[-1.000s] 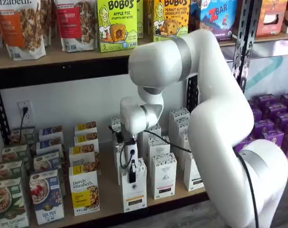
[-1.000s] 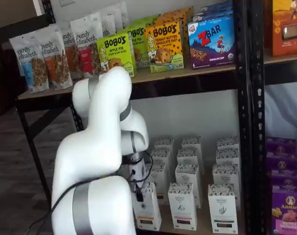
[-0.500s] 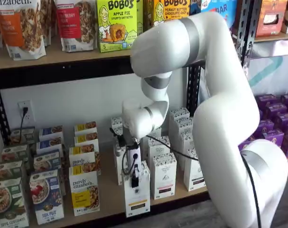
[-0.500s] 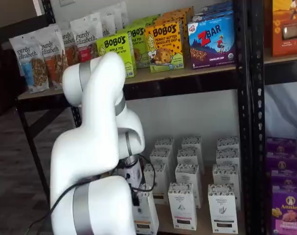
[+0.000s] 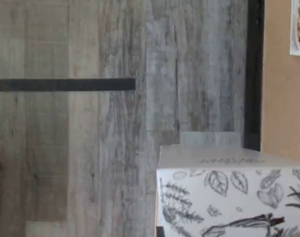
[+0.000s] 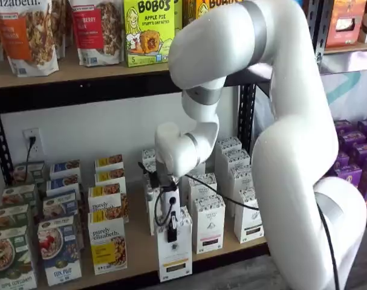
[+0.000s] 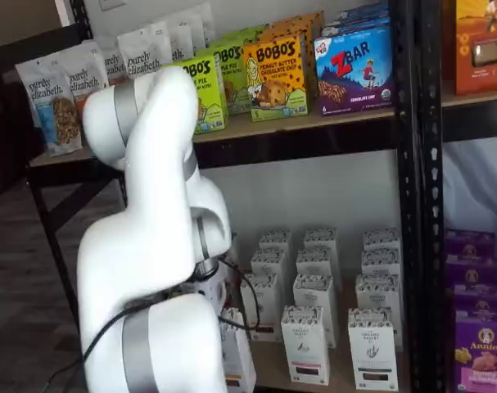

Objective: Pick up the white box with a yellow strip in the middle, on the bottom shelf, the fourth box from the left

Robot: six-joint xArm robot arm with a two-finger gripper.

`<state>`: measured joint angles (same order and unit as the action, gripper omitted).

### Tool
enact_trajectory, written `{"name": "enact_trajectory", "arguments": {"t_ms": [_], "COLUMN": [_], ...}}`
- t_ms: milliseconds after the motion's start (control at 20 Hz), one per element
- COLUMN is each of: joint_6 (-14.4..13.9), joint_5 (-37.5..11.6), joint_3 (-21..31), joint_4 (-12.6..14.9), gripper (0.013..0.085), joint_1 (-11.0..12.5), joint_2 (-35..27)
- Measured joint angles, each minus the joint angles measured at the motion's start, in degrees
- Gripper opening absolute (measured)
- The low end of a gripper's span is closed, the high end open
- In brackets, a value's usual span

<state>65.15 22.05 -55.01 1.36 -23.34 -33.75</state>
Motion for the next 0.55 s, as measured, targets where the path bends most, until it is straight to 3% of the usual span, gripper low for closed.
{"name": "enact_trajectory", "arguments": {"t_ms": [100,300,550], "joint_6": [-0.19,-4.96,-7.91], "joint_5": [0.10,-0.82,-1.22], "joint_3": [2.01,5.97,10.39], "joint_4": [-0.53,3.38,4.27], "gripper": [0.0450,0.0450,0.0450], "joint_1": [-0.65,-1.82,-3.93], "joint_2": [2.15,6.18,11.37]}}
